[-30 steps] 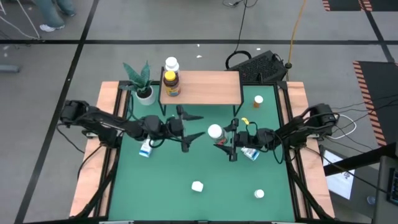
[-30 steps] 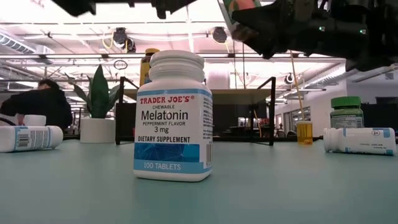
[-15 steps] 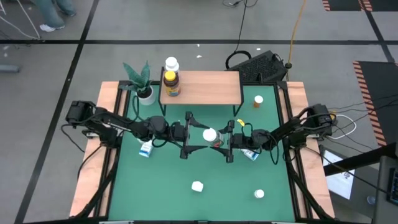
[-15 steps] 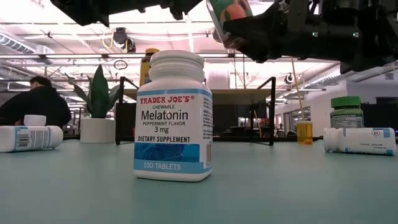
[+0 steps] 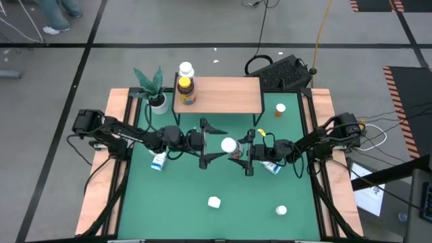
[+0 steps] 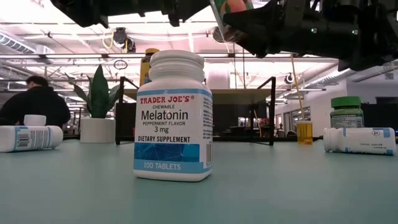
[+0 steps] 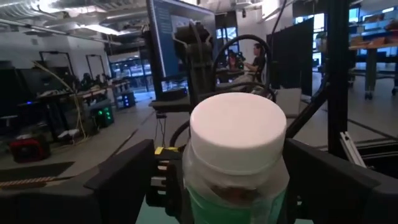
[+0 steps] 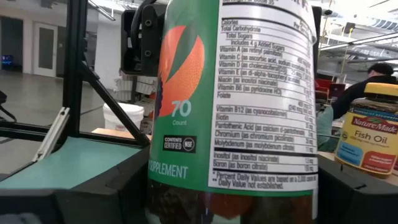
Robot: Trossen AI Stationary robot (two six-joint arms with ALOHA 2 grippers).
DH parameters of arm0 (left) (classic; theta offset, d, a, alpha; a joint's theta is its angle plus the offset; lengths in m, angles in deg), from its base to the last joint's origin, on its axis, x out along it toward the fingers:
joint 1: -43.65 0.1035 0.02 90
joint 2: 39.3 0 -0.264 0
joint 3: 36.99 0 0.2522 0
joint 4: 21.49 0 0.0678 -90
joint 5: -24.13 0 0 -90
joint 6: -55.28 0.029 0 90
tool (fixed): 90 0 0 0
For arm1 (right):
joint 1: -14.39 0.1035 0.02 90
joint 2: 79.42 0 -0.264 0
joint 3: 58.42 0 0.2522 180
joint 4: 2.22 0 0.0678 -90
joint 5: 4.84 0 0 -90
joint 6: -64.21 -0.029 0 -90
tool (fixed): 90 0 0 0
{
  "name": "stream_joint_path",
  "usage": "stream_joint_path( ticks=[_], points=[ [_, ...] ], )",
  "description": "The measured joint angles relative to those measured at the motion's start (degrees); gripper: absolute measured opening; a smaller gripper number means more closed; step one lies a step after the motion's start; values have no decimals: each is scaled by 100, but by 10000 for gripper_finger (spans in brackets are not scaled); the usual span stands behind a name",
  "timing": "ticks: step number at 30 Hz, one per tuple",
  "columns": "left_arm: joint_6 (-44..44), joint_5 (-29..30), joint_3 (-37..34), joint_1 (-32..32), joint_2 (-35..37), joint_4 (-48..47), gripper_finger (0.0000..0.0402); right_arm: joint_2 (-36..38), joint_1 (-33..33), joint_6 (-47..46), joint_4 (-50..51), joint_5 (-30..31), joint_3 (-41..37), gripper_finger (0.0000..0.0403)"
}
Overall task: Pick and place medicine bottles onto shelf by color
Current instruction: Put the white green pill bottle on the shelf aligned with the big yellow pill bottle
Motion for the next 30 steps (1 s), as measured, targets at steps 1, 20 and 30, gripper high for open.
stream_joint_path(
  ticks=[1, 20, 30],
  points=[
    [0, -20, 2, 2, -2, 34, 356, 0, -3, 0, 9, -4, 0, 283],
    [192, -209, 0, 4, -179, 348, 297, -4, -77, -96, 675, -13, 293, 283],
    [138, -231, 0, 19, -176, 257, 233, 0, -85, -241, 813, 6, 293, 295]
  ],
)
